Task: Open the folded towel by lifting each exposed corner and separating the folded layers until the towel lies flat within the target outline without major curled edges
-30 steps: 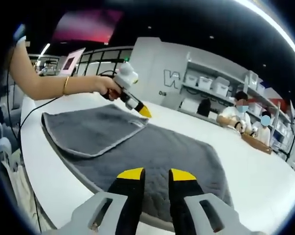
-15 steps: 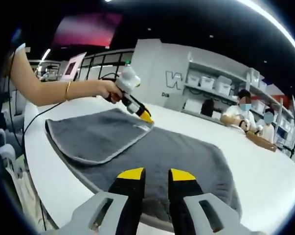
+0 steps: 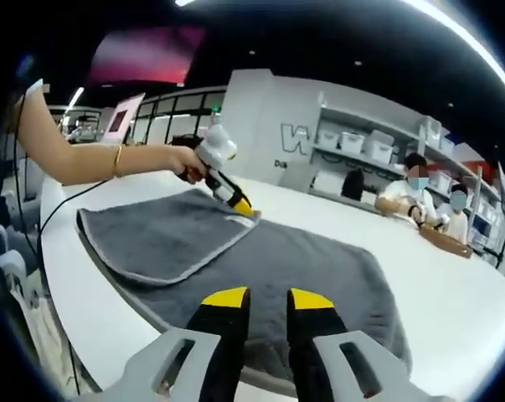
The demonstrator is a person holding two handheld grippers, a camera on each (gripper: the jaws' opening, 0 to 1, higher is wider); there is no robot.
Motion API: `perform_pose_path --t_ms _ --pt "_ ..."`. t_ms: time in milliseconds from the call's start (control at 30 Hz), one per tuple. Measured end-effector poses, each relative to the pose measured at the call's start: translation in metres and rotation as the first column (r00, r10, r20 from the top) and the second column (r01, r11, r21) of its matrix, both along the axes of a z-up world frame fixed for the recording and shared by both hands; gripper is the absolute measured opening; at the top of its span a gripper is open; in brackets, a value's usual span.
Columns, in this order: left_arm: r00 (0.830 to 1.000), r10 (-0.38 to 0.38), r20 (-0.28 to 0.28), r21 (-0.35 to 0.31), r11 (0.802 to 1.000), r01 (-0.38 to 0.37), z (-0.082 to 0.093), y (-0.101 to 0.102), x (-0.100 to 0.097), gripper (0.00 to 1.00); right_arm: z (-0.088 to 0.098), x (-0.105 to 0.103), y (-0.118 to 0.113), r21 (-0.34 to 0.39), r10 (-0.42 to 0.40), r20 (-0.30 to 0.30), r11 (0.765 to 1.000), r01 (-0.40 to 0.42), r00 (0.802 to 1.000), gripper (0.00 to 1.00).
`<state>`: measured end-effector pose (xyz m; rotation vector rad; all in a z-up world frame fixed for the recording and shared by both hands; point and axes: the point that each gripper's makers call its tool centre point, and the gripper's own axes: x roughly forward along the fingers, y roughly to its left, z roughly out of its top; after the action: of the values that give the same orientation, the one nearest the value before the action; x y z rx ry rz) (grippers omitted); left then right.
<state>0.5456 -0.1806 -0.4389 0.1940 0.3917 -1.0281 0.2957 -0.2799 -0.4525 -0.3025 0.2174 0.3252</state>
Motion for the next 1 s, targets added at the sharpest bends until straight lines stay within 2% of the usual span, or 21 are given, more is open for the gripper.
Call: perform_pose_path --t_ms 33,67,133,167,200,233,267,333,500,567,600,633,1000 --pt "1.0 -0.009 0.014 0.043 0.999 0.009 -0.004 0.006 -0.003 0.28 0.001 -0.001 0.005 0.004 0.005 -0.004 1.0 -0.005 1.0 0.12" --pt "0.999 -0.024 0.045 0.114 0.993 0.019 -0.011 0.013 -0.008 0.28 0.002 -0.002 0.013 0.005 0.014 -0.005 1.0 -0.014 1.0 0.12" --pt "0.999 -0.03 0.044 0.131 0.991 0.024 -0.013 0.015 -0.016 0.28 0.004 -0.002 0.019 0.01 0.022 -0.009 1.0 -0.022 1.0 0.12" --pt "0.998 -0.024 0.06 0.151 0.988 0.015 -0.012 0.02 -0.017 0.28 0.004 -0.003 0.019 0.015 0.025 -0.009 1.0 -0.025 1.0 0.12" --pt "0.997 -0.04 0.068 0.177 0.984 0.027 -0.013 0.02 -0.017 0.28 0.005 -0.003 0.023 0.055 0.038 -0.01 0.998 -0.038 0.999 0.12" --pt "0.999 -0.033 0.039 0.162 0.986 0.026 -0.016 0.024 -0.006 0.28 0.009 -0.002 0.021 0.066 0.032 -0.001 0.997 -0.032 0.999 0.12" --pt "0.999 -0.029 0.037 0.196 0.98 0.021 -0.024 0.031 -0.001 0.28 0.011 -0.001 0.015 0.063 0.02 0.009 0.998 -0.021 1.0 0.12" --pt "0.999 -0.015 0.031 0.215 0.977 0.008 -0.032 0.036 0.004 0.28 0.007 -0.001 0.016 0.064 0.023 -0.003 0.998 -0.023 1.0 0.12" --pt "1.0 -0.007 0.028 0.206 0.979 0.001 -0.035 0.037 0.007 0.28 0.005 -0.001 0.017 0.065 0.024 -0.013 0.998 -0.023 1.0 0.12" --pt "1.0 -0.01 0.007 0.187 0.982 0.009 -0.042 0.037 0.01 0.27 0.004 0.0 0.022 0.061 0.032 -0.017 0.998 -0.031 0.999 0.12" --pt "1.0 0.004 -0.026 0.139 0.99 0.0 -0.042 0.038 0.012 0.27 0.004 0.0 0.023 0.06 0.031 -0.017 0.998 -0.03 0.999 0.12" --pt "0.999 0.007 -0.038 0.123 0.992 -0.003 -0.043 0.039 0.014 0.27 0.005 0.001 0.023 0.06 0.03 -0.017 0.998 -0.029 0.999 0.12" --pt "1.0 0.007 -0.022 0.035 0.999 -0.007 -0.044 0.039 0.02 0.23 0.007 0.008 0.032 0.059 0.046 -0.015 0.997 -0.045 0.999 0.12"
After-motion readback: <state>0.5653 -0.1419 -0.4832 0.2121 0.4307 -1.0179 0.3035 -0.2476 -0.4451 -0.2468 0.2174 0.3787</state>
